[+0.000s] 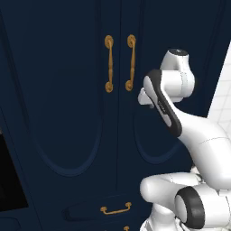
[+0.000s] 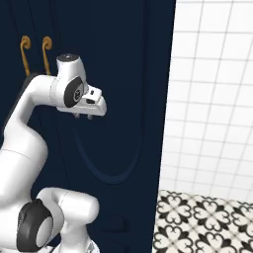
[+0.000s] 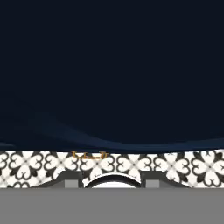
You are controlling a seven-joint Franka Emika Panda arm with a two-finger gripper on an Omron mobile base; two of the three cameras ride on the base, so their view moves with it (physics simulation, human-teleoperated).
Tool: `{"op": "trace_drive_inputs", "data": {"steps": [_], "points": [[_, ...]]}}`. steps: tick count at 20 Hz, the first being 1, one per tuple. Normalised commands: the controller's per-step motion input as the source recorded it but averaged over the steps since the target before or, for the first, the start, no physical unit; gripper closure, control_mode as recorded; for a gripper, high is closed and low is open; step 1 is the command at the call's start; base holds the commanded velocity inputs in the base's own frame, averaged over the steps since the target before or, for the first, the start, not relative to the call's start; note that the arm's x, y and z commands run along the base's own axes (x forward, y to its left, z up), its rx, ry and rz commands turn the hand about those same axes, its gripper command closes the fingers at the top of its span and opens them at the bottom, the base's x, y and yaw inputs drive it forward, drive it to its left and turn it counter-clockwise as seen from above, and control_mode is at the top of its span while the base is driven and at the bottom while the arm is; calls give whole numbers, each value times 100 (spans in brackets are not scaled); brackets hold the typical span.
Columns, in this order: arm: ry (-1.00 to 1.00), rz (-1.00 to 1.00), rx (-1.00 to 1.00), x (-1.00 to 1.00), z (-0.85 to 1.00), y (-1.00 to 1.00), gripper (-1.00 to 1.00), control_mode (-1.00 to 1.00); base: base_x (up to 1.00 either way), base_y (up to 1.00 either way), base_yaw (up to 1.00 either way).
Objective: Open the cabinet, pick up the bread from the cabinet and place it in the basket. Then move the basket to the dining counter.
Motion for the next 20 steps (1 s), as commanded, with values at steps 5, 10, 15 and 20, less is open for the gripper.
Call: {"op": "trace_drive_inputs", "data": {"steps": [5,10,15,20], "points": [[-9,6,-1,-46,0,9,-100,-100,0,0,0],[-18,0,0,-41,16,5,-100,-100,0,0,0],[-14,0,0,-38,20,0,-100,-100,0,0,0],[-14,-4,0,-1,17,-3,-100,-100,0,0,0]]}}
